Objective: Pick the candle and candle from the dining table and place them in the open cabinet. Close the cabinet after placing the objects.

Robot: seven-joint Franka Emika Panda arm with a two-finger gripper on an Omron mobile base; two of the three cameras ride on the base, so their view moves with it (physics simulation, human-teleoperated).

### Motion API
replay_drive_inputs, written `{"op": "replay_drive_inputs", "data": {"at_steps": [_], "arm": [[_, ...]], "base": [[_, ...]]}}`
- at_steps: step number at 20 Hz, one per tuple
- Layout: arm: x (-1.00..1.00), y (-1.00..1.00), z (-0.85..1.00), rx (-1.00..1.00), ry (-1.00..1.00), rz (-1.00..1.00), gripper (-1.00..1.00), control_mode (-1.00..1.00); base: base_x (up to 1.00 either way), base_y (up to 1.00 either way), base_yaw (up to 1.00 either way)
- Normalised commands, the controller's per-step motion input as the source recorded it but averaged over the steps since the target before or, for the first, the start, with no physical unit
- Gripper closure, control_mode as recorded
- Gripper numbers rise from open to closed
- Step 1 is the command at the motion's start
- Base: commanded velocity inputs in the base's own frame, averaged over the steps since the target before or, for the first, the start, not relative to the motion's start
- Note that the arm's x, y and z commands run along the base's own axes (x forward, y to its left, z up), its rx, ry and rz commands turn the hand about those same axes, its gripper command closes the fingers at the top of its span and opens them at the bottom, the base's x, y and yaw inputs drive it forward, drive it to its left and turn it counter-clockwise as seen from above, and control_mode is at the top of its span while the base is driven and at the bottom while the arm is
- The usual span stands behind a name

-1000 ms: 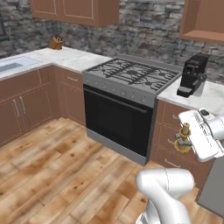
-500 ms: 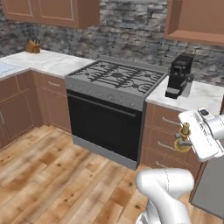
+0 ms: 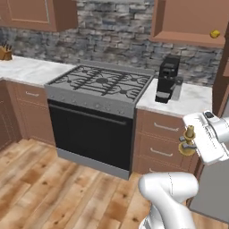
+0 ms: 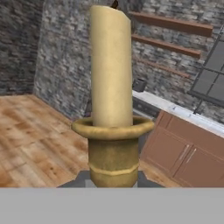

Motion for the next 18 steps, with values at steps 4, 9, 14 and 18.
{"op": "replay_drive_inputs", "data": {"at_steps": [4,9,14,18], "arm": [[0.00,0.00,0.00,0.00,0.00,0.00,1.00,1.00],[0.00,0.00,0.00,0.00,0.00,0.00,1.00,1.00],[0.00,0.00,0.00,0.00,0.00,0.00,1.00,1.00],[0.00,0.00,0.00,0.00,0.00,0.00,1.00,1.00]], "base": [[0.57,0.23,-0.27],[0.56,0.24,-0.28],[0.56,0.28,-0.31],[0.56,0.29,-0.32]]}}
